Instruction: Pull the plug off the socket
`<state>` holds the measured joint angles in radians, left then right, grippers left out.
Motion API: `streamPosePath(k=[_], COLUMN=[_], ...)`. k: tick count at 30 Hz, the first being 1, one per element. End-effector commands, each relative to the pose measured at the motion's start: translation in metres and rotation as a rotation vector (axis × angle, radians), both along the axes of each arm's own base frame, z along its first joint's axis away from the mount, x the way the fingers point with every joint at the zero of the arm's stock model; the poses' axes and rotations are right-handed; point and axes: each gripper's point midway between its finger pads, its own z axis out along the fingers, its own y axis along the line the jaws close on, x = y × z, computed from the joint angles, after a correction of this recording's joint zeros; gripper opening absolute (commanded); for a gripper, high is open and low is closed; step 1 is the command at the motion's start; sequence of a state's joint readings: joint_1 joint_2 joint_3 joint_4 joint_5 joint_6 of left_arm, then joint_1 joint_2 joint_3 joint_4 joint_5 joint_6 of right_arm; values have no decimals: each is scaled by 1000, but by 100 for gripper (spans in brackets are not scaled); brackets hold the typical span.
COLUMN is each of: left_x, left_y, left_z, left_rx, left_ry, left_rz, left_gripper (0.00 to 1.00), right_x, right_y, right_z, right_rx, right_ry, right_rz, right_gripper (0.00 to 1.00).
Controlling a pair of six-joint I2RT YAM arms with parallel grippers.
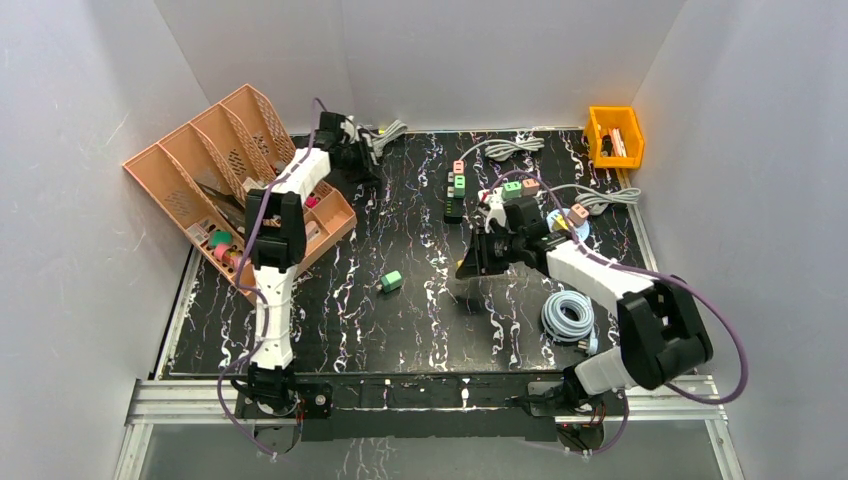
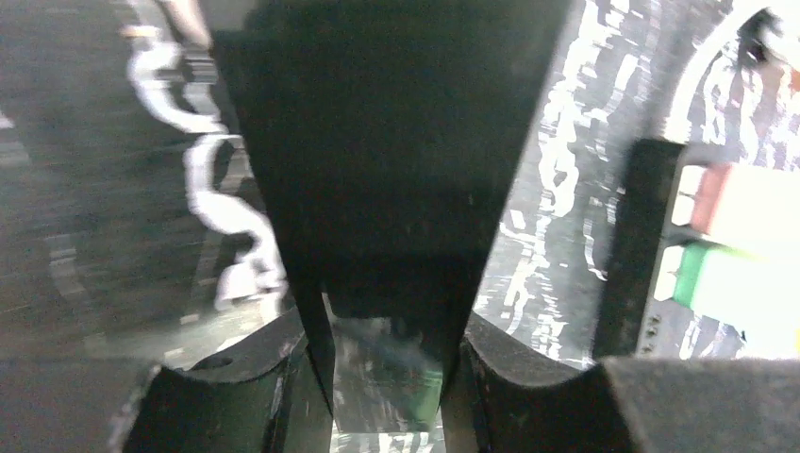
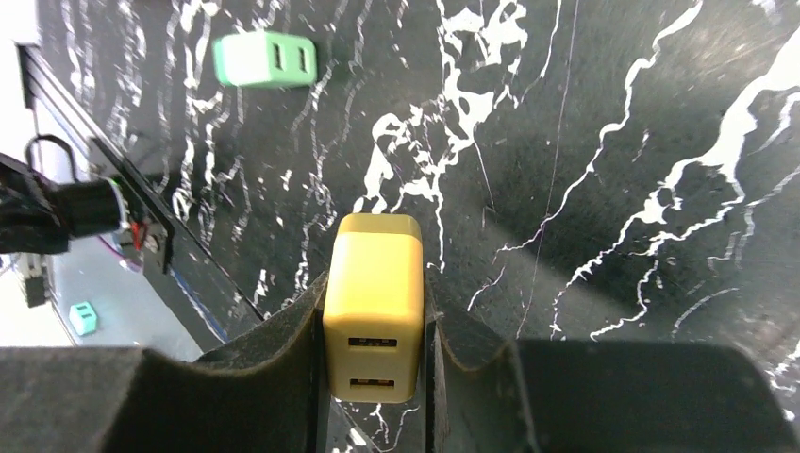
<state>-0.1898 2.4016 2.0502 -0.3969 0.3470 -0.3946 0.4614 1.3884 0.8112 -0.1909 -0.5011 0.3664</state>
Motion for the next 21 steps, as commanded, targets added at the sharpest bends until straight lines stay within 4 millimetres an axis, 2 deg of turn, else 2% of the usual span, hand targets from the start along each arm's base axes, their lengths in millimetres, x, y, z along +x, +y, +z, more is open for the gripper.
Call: streamPosePath(k=[1, 2, 3, 5, 6, 7, 9, 10, 11, 14, 16, 18, 21], left_x=[6, 5, 3, -1, -5, -7, -15, -19, -24, -40, -51, -62, -74], left_y=[70, 79, 86, 96, 100, 102, 104, 105, 106, 109, 108, 103, 100], left_z=[24, 29, 34, 49, 60, 67, 90, 98, 106, 124, 133, 144, 157], left_rx=[83, 103, 120, 160, 175, 184, 189, 192, 196, 198, 181, 150, 128], left_ry=[-16, -29, -41, -72, -93, -106, -147, -166, -186, -225, -249, -288, -335], left_rz=[138, 143, 145, 148, 152, 153, 153, 153, 155, 164, 166, 153, 135], left_gripper=[42, 55, 61, 63, 77, 87, 89, 97, 98, 98, 99, 98, 98], right_x=[-12, -14, -17, -19, -19, -15, -2, 7, 18, 62, 100, 137, 181], right_y=[12, 15, 19, 25, 28, 32, 39, 41, 43, 43, 41, 34, 23], right_z=[-21, -27, -37, -46, -52, -51, -39, -30, -20, 23, 59, 87, 99], right_rx=[-66, -85, -105, -141, -164, -176, -169, -167, -169, -215, -218, -227, -303], right_ry=[32, 39, 52, 56, 63, 54, 1, -38, -79, -252, -388, -484, -504], right_rz=[101, 123, 149, 190, 203, 209, 198, 182, 165, 82, -23, -146, -271], right_gripper=[8, 14, 20, 27, 30, 36, 61, 78, 96, 98, 98, 98, 98])
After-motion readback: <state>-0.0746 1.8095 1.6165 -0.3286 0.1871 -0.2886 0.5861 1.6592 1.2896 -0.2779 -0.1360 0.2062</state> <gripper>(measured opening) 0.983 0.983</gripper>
